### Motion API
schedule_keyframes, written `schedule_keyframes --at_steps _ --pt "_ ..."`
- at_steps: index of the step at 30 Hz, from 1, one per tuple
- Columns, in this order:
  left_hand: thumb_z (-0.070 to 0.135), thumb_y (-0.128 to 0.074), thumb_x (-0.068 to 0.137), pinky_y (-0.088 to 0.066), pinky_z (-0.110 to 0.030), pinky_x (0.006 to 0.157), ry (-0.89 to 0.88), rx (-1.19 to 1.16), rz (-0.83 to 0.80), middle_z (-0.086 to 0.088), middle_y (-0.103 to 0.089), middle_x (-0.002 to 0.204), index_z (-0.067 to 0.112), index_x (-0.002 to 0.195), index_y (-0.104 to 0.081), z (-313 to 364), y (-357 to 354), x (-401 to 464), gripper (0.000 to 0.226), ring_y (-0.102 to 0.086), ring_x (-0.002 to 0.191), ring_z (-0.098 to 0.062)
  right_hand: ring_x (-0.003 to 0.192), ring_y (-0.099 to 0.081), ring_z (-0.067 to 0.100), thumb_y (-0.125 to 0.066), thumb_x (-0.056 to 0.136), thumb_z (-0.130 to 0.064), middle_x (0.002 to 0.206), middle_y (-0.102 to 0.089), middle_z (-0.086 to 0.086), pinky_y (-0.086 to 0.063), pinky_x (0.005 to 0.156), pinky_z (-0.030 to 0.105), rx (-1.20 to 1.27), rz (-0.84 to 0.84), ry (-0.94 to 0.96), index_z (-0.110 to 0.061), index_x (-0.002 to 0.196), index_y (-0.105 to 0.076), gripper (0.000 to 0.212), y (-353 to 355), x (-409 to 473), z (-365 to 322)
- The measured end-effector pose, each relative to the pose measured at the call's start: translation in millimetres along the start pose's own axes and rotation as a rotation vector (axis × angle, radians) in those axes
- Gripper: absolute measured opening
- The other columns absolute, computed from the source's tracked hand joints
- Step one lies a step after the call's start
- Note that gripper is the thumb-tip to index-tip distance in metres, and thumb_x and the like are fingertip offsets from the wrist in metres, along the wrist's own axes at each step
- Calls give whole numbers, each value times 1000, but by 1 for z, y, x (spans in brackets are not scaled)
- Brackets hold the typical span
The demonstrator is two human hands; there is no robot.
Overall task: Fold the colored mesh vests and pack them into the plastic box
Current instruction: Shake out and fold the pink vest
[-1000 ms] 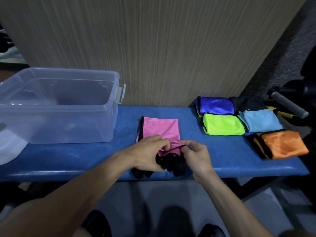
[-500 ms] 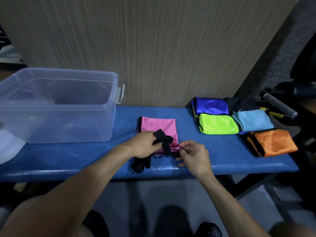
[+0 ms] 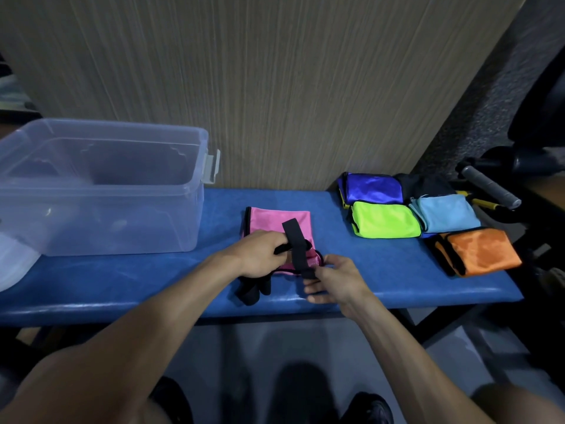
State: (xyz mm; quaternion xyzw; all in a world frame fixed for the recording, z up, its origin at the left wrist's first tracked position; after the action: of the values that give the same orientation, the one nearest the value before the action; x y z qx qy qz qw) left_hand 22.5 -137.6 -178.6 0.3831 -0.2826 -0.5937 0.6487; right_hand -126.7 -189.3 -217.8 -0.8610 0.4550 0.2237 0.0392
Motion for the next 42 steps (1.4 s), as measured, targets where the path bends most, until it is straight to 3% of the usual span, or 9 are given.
schedule_keyframes --at_steps 6,11,17,21,25,28,33,37,42 --pt "34 -58 101 -41 -25 68 -41 -25 5 16 -62 83 32 91 -62 10 1 -3 11 -59 80 -13 51 -59 10 -58 99 -7 72 -65 5 -54 48 26 -10 -135 -22 -11 95 -60 6 5 -6 2" --pt "23 -59 100 -41 -26 71 -42 14 2 7 -67 95 21 103 -69 11 0 -4 11 -61 86 -16 65 -75 25 -61 101 -16 91 -66 10 -57 47 31 22 -32 -12 -10 93 -56 11 6 -5 1" --pt "27 -63 97 -52 -33 81 -52 39 -1 4 -69 98 19 101 -70 9 -6 -3 11 -64 90 -17 50 -63 19 -62 92 11 86 -66 14 -54 45 29 -21 -107 92 -10 101 -44 30 -5 -10 -3" --pt "36 -64 97 -47 -38 94 -74 140 1 -3 -60 106 17 113 -70 14 -15 -6 26 -58 102 -22 59 -58 11 -85 75 -14 84 -62 -2 -48 58 28 -309 61 350 -21 97 -52 40 20 -21 -9" --pt "36 -64 97 -47 -41 93 -89 167 7 -2 -55 103 15 107 -70 15 -19 -8 24 -56 100 -23 89 -61 8 -62 93 -13 94 -61 -2 -42 85 24 -394 -41 563 -27 82 -67 19 7 -40 -10" --pt "33 -63 96 -46 -43 94 -98 169 13 -4 -56 103 15 108 -71 18 -18 -9 23 -57 101 -26 99 -59 11 -63 89 -33 101 -59 -7 -43 88 19 -492 -108 691 -24 95 -72 14 -10 -58 -8" --pt "33 -62 98 -44 -41 95 -117 235 11 -4 -54 106 13 107 -71 24 -21 -13 23 -54 102 -27 97 -49 9 -70 90 -36 104 -54 -15 -40 86 18 -642 193 968 -18 89 -69 18 -6 -76 -9" --pt "27 -58 100 -43 -42 93 -117 366 -25 1 -41 105 13 110 -68 27 -30 -17 19 -45 103 -28 117 -45 19 -71 89 -42 129 -53 -6 -37 96 33 -691 308 1067 -24 85 -73 18 5 -79 -27" --pt "44 -52 103 -43 -46 96 -111 468 -87 -5 -44 124 10 113 -68 25 -38 -21 39 -42 108 -28 143 -41 12 -67 88 -50 148 -53 -14 -37 110 49 -709 4 1010 -29 86 -74 23 -1 -49 -45"
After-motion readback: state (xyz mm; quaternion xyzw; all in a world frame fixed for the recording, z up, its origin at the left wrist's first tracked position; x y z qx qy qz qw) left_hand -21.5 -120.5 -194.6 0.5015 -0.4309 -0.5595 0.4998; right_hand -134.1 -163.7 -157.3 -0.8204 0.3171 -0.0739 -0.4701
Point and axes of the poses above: each hand's wrist, its own x-axis towards the middle knuckle, its own y-axis out of the back of the hand, z = x × y, the point moved 9 cm from there along x, towards the middle knuckle
